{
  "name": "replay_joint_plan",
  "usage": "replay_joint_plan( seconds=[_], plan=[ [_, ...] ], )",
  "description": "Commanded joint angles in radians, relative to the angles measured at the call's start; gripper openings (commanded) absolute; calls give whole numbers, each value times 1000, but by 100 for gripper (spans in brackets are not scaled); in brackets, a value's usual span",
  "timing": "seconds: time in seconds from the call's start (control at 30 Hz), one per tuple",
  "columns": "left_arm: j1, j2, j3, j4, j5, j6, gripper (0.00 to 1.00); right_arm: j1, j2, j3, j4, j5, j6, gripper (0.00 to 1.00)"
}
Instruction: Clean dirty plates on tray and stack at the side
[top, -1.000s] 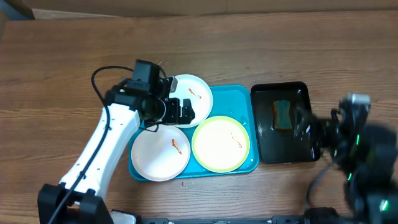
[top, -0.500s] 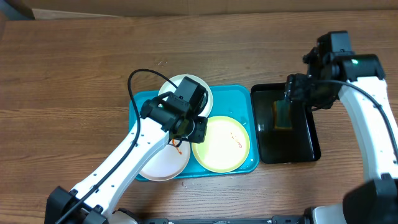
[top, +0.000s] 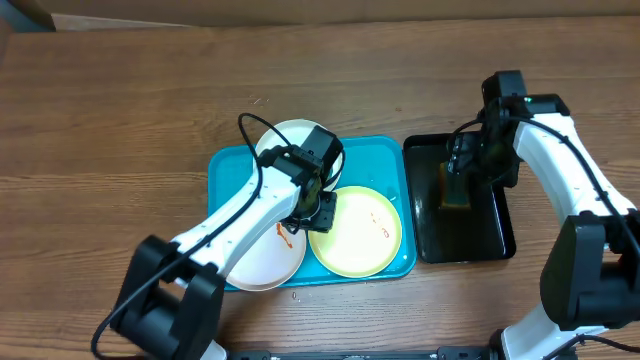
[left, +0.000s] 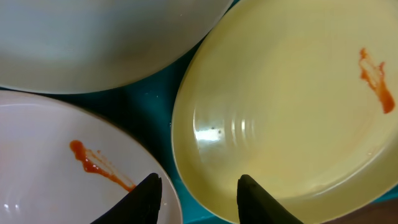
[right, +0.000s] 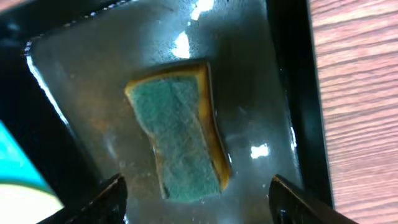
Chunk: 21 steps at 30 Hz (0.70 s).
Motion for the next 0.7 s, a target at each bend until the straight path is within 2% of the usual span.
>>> replay_joint_plan(
  seconds=[0.0, 0.1, 0.27, 0.37, 0.47, 0.57, 0.67],
  plan=[
    [-2, 47, 13, 11, -22, -18, 42, 4, -6, -56, 50, 12, 25, 74],
    [-2, 72, 13, 36, -23, -17, 43, 5, -6, -139, 148, -37, 24, 78],
    [-2, 85, 13, 50, -24, -18, 41, 5, -6, -238, 240, -55, 24, 77],
    [-2, 86, 13, 51, -24, -18, 41, 5, -6, -266, 248, -54, 24, 73],
    [-2, 87, 13, 52, -24, -18, 46, 5, -6, -270, 227, -55, 24, 69],
    [-2, 87, 12, 59, -24, -17, 46, 5, -6, -270, 211, -55, 24, 70],
    [-2, 87, 7, 76, -24, -17, 47, 5, -6, -270, 224, -55, 24, 75]
  ],
)
